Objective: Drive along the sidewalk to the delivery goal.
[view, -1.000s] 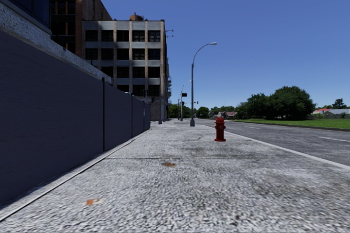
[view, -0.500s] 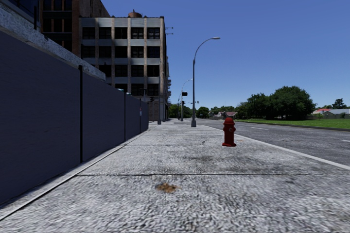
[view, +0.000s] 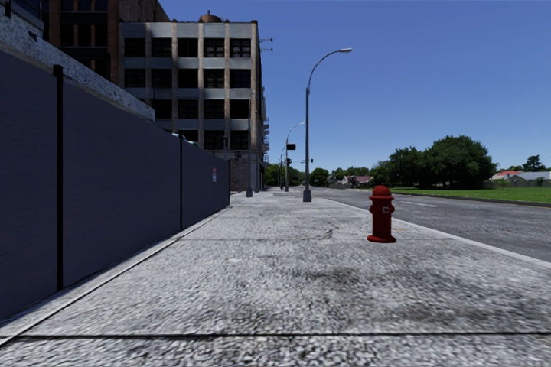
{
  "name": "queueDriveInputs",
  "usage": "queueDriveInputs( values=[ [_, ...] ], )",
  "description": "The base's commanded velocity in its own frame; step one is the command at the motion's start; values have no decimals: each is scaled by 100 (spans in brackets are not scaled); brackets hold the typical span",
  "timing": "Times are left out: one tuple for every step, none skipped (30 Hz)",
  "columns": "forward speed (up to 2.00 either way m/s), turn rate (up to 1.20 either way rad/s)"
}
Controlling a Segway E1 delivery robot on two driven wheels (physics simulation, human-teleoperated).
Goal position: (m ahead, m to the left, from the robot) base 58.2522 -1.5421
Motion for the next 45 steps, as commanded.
queueDriveInputs(
  values=[
    [200,0],
    [200,0],
    [200,0],
    [200,0],
    [200,0],
    [200,0],
    [200,0],
    [200,0],
    [200,0],
    [200,0],
    [200,0],
    [200,0],
    [200,0],
    [200,0],
    [200,0],
    [200,0],
    [200,0],
    [200,0],
    [200,0],
    [200,0],
    [200,0],
    [200,0],
    [200,0],
    [200,0],
    [200,0],
    [200,0],
    [200,0],
    [200,0],
    [200,0],
    [200,0],
    [200,0],
    [200,0],
    [200,0],
    [200,0],
    [200,0],
    [200,0],
    [200,0],
    [200,0],
    [200,0],
    [200,0],
    [200,0],
    [200,0],
    [200,0],
    [200,0],
    [200,0]
  ],
)
